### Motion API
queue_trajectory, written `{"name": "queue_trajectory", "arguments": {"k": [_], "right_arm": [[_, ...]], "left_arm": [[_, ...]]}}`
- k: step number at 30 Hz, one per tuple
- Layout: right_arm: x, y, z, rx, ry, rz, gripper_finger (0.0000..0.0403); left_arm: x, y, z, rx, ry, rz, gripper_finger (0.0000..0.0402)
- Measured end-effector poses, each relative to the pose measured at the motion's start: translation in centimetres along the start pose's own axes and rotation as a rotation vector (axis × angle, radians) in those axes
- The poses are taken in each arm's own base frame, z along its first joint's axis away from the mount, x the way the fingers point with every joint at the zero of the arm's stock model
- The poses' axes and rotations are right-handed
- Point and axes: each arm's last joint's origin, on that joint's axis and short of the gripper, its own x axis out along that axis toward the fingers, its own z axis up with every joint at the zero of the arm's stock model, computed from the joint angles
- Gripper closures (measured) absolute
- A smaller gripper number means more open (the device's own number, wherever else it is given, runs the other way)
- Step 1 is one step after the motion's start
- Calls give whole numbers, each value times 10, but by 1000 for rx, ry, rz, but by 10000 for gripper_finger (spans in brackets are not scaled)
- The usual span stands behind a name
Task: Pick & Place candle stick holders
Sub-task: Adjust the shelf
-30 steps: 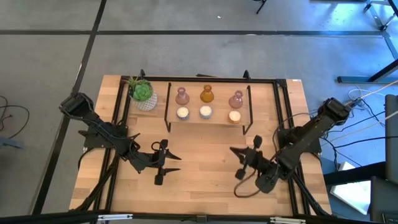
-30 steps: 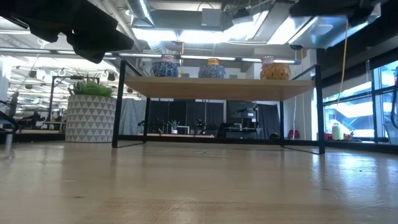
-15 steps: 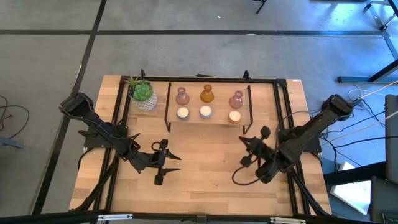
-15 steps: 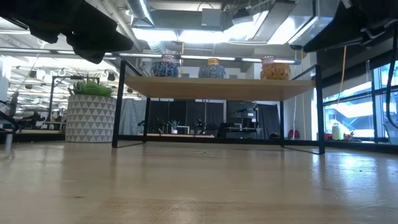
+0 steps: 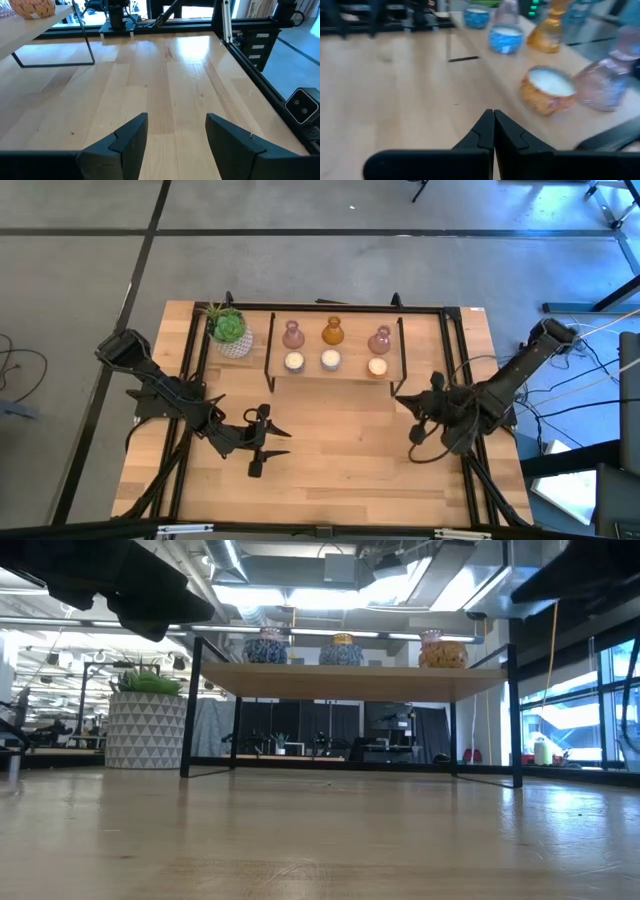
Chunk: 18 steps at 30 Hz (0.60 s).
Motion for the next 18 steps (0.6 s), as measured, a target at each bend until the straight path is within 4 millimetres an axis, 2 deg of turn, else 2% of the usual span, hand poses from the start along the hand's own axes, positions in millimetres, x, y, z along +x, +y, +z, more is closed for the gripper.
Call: {"name": "queue_trajectory", "arguments": {"k": [8, 15, 18], "right_arm": [[5, -22, -49, 69, -75, 315, 401], [1, -40, -64, 52, -385, 594, 401], [1, -48, -69, 28, -487, 646, 401]], "left_arm": [[0, 0, 0, 5, 0, -1, 206], [0, 0, 0, 15, 1, -1, 206], [0, 0, 0, 15, 2, 0, 206]]}}
